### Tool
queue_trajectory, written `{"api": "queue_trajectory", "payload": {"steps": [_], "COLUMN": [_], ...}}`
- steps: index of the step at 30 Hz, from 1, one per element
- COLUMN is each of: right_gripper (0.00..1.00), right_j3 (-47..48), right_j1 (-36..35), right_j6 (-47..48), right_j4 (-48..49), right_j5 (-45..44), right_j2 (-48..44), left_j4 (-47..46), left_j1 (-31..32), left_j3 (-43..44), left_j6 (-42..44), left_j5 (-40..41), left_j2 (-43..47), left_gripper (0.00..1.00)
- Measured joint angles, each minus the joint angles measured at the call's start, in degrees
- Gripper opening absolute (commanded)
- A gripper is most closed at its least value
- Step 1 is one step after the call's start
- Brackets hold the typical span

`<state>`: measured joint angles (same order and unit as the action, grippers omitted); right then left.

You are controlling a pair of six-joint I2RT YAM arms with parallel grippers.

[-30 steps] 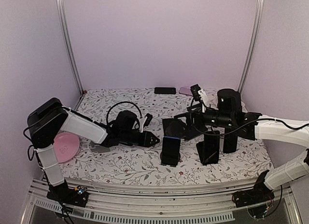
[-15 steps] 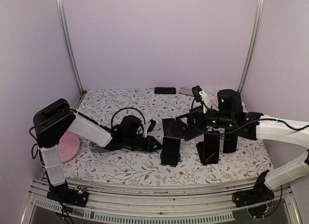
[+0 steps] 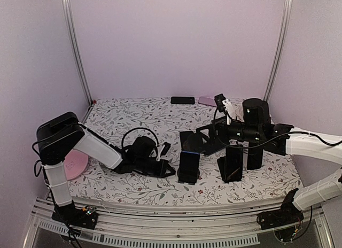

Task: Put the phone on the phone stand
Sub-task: Move the phone stand with the phone to the center of the board.

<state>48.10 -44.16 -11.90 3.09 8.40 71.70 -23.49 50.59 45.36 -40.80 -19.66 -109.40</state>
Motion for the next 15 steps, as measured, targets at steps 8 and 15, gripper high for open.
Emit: {"api": "queue_trajectory", "payload": {"steps": [8,15], "right_gripper": [0.99,0.99], "right_j3": [0.0,0.0], "right_j1": [0.0,0.0], "right_j6": [-0.4,-0.4], "right_j4": [-1.5,-2.6], "right_j5": [-0.9,-1.7], "right_j2": [-1.7,-2.3], "left_j4": [0.3,0.4], "left_j1": [2.3,3.5], "left_j3": [0.0,0.7], "left_j6": [-0.9,-1.1], "left_j5": [0.6,0.8], "left_j2": [0.0,-0.4], "left_gripper": [0.00,0.00]}}
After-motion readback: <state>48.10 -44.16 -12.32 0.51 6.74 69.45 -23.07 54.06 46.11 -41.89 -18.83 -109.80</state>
